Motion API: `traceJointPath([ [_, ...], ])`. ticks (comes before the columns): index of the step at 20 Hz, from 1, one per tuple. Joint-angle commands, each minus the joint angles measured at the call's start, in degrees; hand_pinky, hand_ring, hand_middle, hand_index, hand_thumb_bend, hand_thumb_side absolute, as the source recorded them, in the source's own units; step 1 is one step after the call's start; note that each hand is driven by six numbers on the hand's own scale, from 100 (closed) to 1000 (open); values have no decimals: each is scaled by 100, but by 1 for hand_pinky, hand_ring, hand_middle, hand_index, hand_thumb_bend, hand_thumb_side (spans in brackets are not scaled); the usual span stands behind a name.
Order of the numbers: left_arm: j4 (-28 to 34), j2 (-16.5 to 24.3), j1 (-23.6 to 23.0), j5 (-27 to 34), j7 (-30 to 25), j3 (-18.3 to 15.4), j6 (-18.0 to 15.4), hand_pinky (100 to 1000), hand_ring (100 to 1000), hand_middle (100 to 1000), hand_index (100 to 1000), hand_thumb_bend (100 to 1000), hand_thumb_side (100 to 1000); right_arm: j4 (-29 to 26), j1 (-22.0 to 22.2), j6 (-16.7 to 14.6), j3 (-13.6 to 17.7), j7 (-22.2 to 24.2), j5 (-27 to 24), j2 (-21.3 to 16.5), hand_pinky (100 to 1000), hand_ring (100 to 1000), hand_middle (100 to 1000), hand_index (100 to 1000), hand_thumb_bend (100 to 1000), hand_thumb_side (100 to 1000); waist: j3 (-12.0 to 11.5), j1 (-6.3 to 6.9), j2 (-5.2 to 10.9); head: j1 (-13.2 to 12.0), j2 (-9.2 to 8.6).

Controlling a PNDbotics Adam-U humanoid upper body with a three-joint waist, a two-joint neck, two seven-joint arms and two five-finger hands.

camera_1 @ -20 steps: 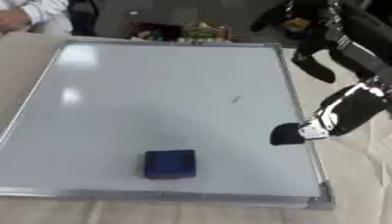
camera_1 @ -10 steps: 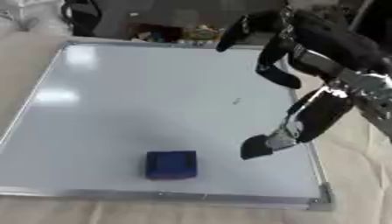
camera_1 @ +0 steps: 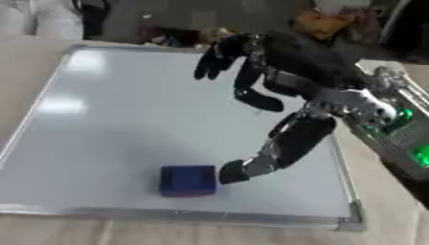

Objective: Wipe the whiteboard clean with a brush.

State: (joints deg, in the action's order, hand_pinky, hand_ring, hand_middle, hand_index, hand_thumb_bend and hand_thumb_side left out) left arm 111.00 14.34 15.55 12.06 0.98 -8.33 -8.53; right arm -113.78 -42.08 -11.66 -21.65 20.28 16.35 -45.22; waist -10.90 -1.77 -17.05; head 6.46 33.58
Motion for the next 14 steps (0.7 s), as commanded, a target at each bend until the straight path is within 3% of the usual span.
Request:
traceJointPath([
  [1, 67, 86, 16, 14, -23, 6, -1, 476, 374, 459, 491, 310, 864, -81, -144, 234, 12, 283, 87, 77, 704, 780, 700, 100, 689, 486, 0, 7, 78, 5, -33],
  [6, 72, 95, 21, 6, -29, 6, 4, 476, 374, 459, 490, 309, 863, -81, -245, 624, -58, 615, 287, 325, 726, 817, 702, 100, 689, 472, 25, -8, 61, 0, -14],
  [14, 99, 105, 26, -11, -14, -2, 63, 477, 375, 459, 491, 305, 863, -81, -238, 965, -238, 609, 895, 740, 712, 810, 638, 100, 703, 489, 92, -87, 52, -22, 4],
])
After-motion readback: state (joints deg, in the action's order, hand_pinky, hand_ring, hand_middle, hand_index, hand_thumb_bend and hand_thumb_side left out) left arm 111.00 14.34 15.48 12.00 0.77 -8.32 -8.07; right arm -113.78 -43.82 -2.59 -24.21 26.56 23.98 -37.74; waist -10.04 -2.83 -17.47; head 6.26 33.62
